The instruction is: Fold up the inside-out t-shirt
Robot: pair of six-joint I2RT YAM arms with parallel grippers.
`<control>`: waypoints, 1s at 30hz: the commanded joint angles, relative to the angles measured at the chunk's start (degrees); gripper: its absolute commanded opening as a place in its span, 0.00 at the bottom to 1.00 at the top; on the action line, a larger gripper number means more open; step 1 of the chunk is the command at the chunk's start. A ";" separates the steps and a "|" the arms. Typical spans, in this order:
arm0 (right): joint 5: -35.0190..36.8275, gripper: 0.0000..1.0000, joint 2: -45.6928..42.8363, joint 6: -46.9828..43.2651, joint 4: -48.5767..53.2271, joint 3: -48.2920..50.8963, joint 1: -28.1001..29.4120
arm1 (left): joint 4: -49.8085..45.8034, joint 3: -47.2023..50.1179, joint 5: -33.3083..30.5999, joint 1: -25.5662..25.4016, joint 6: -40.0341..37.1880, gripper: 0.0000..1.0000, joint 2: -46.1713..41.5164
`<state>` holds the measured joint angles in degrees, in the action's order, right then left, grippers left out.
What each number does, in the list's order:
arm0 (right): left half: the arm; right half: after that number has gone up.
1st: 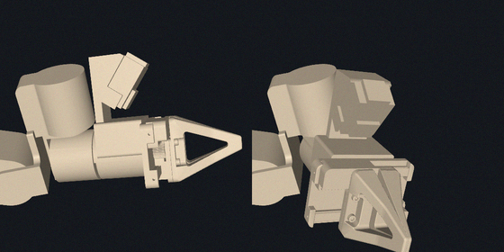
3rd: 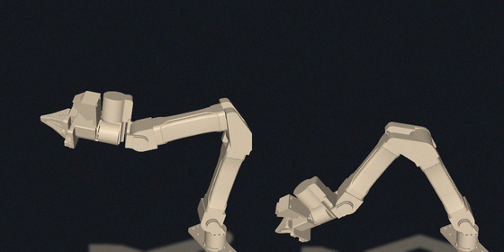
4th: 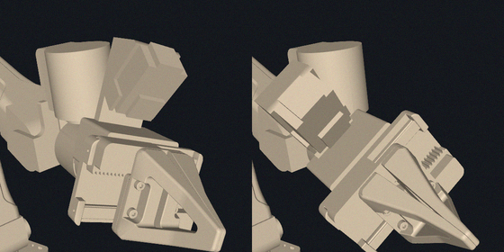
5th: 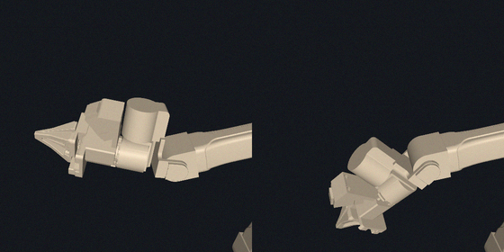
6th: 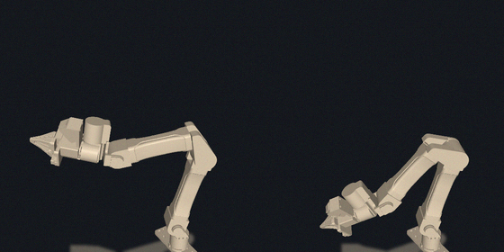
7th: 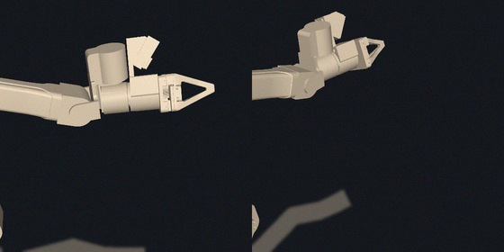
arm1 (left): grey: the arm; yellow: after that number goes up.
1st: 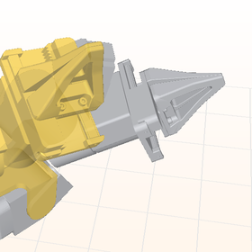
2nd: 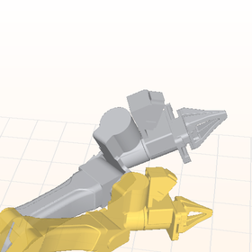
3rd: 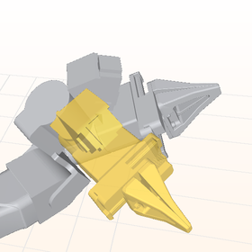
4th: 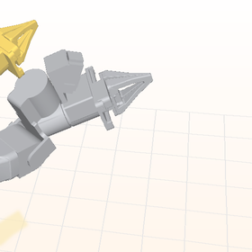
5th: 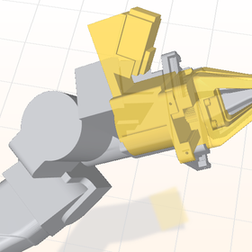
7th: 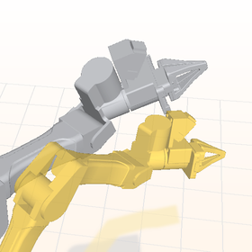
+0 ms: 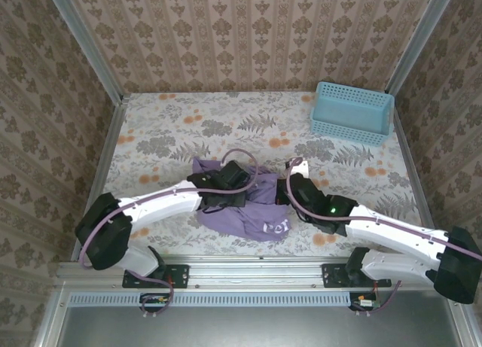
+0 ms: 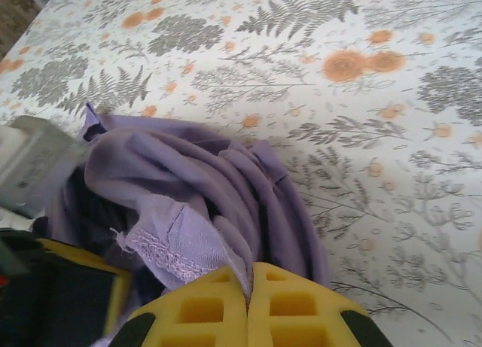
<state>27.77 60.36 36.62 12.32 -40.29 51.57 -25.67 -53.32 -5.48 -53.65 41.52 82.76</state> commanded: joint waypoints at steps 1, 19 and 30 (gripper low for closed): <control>2.97 0.00 -2.09 -2.86 6.82 -5.90 -2.69 | -7.22 -7.04 -2.08 4.26 -6.40 0.00 -6.44; -0.01 0.00 5.74 -14.51 13.27 -28.81 -6.48 | -15.78 -24.35 0.27 16.70 -15.62 0.00 -15.36; -8.06 0.00 11.24 -14.13 11.02 -34.63 -8.75 | -19.22 -31.05 3.51 18.72 -17.58 0.00 -16.47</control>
<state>21.78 78.50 23.68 27.00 -70.46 43.00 -46.83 -78.78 -0.97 -32.53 25.85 76.25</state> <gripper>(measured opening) 0.066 0.054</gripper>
